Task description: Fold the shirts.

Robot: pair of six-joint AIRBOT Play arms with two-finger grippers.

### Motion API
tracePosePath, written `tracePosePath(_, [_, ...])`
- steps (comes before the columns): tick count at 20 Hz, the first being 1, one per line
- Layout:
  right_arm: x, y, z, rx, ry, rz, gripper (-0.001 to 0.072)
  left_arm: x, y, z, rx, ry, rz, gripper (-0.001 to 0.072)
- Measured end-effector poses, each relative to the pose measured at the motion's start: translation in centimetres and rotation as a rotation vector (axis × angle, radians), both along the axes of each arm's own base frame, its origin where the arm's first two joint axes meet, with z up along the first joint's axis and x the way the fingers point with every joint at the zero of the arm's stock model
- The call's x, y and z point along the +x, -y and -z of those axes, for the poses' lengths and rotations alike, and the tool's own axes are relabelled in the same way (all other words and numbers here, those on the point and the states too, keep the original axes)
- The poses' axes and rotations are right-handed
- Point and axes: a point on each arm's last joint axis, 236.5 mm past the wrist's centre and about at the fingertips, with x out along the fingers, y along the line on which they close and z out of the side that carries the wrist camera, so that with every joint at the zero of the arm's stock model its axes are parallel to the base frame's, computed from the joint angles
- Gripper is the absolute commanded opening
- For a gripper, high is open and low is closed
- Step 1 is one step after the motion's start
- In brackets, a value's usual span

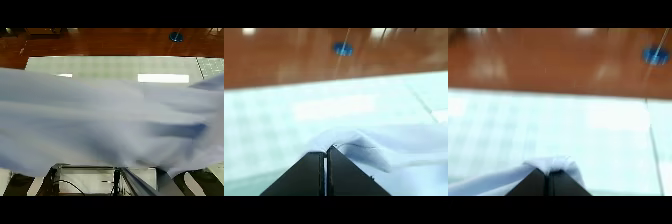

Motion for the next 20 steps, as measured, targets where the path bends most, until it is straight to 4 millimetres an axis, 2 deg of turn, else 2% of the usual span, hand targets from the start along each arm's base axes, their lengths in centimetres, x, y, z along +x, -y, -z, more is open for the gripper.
tracePosePath(3, [6.1,0.1,7.3,0.018,-0.263,-0.032,0.0033,4.8,-1.1,6.2,-0.023,-0.184,-0.019,0.0022])
tracePosePath(6, [12.3,0.6,13.3,0.032,-0.417,-0.046,0.0033,10.7,-2.3,13.1,-0.058,-0.329,-0.039,0.0023])
tracePosePath(10, [19.9,0.9,20.8,0.052,-0.521,-0.06,0.0033,18.1,-3.7,22.0,-0.094,-0.511,-0.057,0.0023])
tracePosePath(14, [25.9,1.1,27.1,0.081,-0.544,-0.057,0.0034,24.9,-4.4,30.1,-0.133,-0.645,-0.049,0.0024])
tracePosePath(17, [29.5,1.0,30.5,0.113,-0.519,-0.049,0.0034,29.0,-4.7,34.1,-0.168,-0.679,-0.052,0.0024])
tracePosePath(20, [31.9,0.5,33.7,0.162,-0.515,-0.048,0.0034,32.1,-5.2,37.0,-0.195,-0.684,-0.082,0.0024])
